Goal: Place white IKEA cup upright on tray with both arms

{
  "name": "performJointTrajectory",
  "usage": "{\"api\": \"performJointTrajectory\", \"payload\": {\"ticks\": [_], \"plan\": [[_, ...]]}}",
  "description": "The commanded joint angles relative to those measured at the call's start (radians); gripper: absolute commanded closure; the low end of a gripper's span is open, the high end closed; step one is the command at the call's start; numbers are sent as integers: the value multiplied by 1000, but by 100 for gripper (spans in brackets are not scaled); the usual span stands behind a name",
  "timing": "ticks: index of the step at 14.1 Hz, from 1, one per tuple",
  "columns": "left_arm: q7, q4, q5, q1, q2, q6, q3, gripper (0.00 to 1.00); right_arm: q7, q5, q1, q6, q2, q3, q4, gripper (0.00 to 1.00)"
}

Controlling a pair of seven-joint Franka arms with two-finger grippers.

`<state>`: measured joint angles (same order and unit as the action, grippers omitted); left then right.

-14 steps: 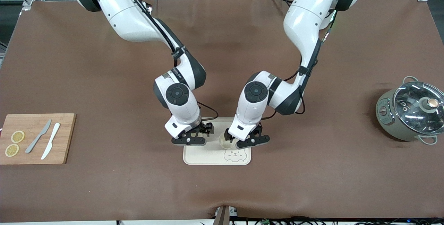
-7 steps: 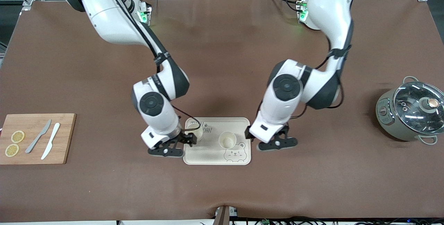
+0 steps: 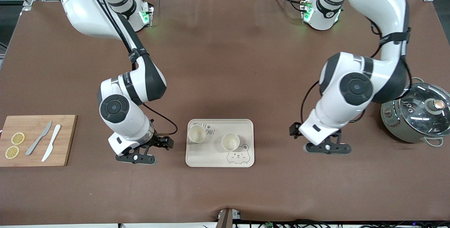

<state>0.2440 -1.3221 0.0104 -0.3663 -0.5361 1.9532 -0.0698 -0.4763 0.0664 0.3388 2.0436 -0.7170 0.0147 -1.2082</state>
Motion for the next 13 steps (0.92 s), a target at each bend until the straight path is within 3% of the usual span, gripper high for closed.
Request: {"api": "performJointTrajectory", "payload": {"ticks": [1, 7, 13], "plan": [[-118, -152, 65, 62, 142, 1, 5, 0, 43, 4, -49, 0, 106, 13, -117, 0], [-293, -314, 106, 181, 283, 1, 5, 0, 185, 1, -147, 1, 279, 18, -295, 0], [-336, -347, 108, 248, 367, -28, 2, 0, 272, -10, -233, -6, 483, 19, -457, 0]]}}
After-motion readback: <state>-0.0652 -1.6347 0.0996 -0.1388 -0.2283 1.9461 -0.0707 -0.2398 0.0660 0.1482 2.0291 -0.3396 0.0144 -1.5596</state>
